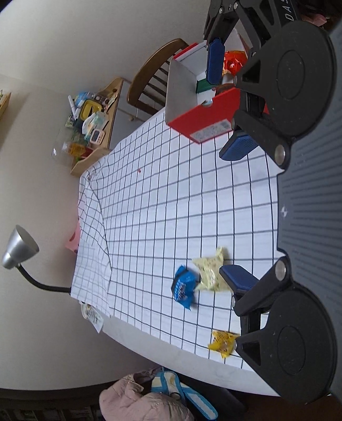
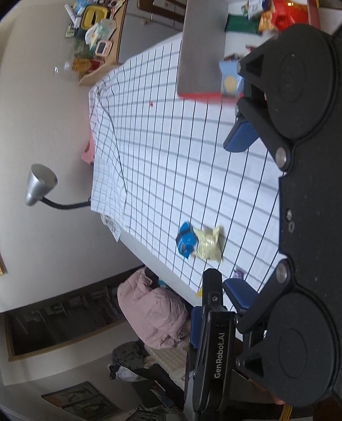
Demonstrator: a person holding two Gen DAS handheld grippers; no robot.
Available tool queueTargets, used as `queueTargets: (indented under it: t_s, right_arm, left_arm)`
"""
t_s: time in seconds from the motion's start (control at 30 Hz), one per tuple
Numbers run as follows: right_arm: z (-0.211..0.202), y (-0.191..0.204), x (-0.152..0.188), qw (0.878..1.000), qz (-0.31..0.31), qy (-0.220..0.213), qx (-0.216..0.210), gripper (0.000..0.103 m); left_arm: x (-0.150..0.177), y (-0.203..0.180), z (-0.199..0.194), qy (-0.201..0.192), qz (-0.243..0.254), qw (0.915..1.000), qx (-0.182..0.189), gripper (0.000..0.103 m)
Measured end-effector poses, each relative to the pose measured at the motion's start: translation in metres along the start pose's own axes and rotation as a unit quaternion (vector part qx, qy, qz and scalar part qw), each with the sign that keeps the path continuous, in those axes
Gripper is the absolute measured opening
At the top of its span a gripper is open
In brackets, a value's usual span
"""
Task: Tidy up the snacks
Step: 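Move both tools back over the remaining snacks on the table, then grasp the pale yellow bag with the right tool while left tool approaches yellow triangle candy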
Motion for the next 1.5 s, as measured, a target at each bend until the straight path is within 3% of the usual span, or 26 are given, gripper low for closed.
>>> queueTargets:
  t_s: [0.07, 0.13, 0.67, 1.17, 1.4, 1.5]
  right_arm:
    - [0.011, 0.008, -0.002, 1.0, 0.0, 0.004, -0.002, 0.103]
    - [0.022, 0.017, -0.003, 1.0, 0.0, 0.009, -0.004, 0.103]
    - [0.131, 0.055, -0.014, 0.998, -0.011, 0.055, 0.012, 0.103]
    - [0.234, 0.051, -0.02, 0.993, 0.004, 0.108, 0.043, 0.102]
    - [0.27, 0.048, -0.019, 0.99, 0.014, 0.129, 0.062, 0.096]
    - [0.28, 0.045, -0.019, 0.988, 0.02, 0.136, 0.064, 0.092]
  left_arm:
    - [0.002, 0.014, 0.001, -0.001, -0.007, 0.9999, -0.008, 0.096]
    - [0.004, 0.03, 0.002, -0.002, -0.016, 0.9998, -0.014, 0.098]
    - [0.008, 0.148, 0.045, 0.024, -0.077, 0.9905, -0.112, 0.098]
    - [0.014, 0.185, 0.113, 0.053, -0.075, 0.9859, -0.14, 0.098]
    - [0.015, 0.193, 0.134, 0.064, -0.082, 0.9848, -0.139, 0.097]
    - [0.016, 0.195, 0.139, 0.066, -0.085, 0.9847, -0.137, 0.091]
Point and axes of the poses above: each gripper's, at about its wrist camera, not at the fingertips, and z roughly the way its jaws point, y to its left, x to its underside, the point moved 1 cm from there along z, roughly the way its jaws point, and after that the axes turned 3 degrees about -x, right-handed, at the moved point
